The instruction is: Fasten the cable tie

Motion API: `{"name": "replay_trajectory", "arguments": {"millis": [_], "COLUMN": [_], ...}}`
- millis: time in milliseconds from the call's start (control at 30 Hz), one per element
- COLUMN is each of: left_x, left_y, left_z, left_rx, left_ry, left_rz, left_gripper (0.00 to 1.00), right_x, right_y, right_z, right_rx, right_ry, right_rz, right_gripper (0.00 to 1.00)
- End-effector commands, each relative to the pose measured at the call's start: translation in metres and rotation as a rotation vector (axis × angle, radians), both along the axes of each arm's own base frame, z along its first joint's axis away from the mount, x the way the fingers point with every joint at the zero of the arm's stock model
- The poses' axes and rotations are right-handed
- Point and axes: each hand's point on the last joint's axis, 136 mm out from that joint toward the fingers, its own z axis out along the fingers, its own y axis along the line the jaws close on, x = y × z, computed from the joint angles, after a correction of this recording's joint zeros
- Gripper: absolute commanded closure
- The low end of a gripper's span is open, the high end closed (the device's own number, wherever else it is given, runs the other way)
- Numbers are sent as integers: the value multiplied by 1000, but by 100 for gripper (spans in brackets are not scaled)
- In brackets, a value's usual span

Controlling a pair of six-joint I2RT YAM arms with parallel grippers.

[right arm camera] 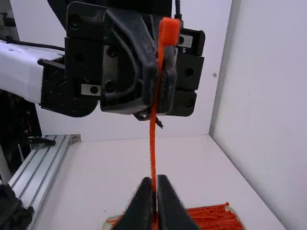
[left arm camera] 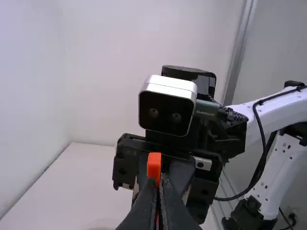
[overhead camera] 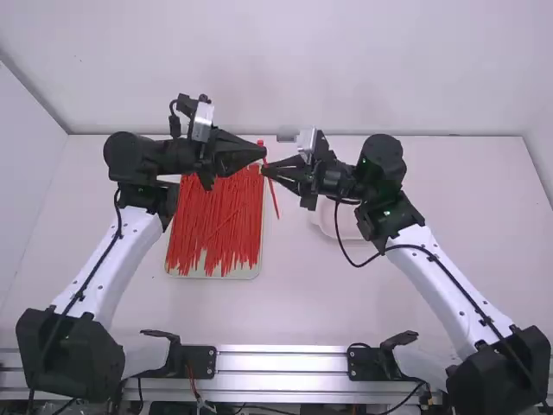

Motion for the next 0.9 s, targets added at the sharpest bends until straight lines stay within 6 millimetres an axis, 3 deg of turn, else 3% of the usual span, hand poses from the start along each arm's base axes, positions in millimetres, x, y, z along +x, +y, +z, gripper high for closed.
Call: {"name": "replay_trajectory", "arguments": {"millis": [0, 33, 67, 100, 333, 467, 667, 867], "left_x": [2, 2, 5, 8, 46, 74, 102, 123], "left_y": [1, 2, 3, 4, 11, 15, 19, 25], "left_z": [6, 7, 10, 12, 19, 22, 29, 23], "left_rx": [-9, -9, -1, 6, 36, 49, 40, 27], "left_ry": [38, 39, 53, 66, 198, 310, 489, 644], "left_rz": [6, 8, 5, 5, 47, 68, 70, 94], "left_gripper": [98, 98, 98, 98, 98, 98, 98, 97], "right_x": [0, 1, 1, 1, 4, 7, 15, 22], "right_y": [-1, -1, -1, -1, -4, -7, -18, -27], "right_z": [14, 14, 14, 14, 12, -6, -27, -28], "right_rx": [18, 18, 21, 22, 6, -64, -134, -150], "right_ry": [-24, -20, -4, 8, -49, -126, -131, -195], "right_rz": [-3, -4, -5, -5, -15, -26, -50, -75], "right_gripper": [68, 65, 42, 1, 1, 1, 1, 1]}}
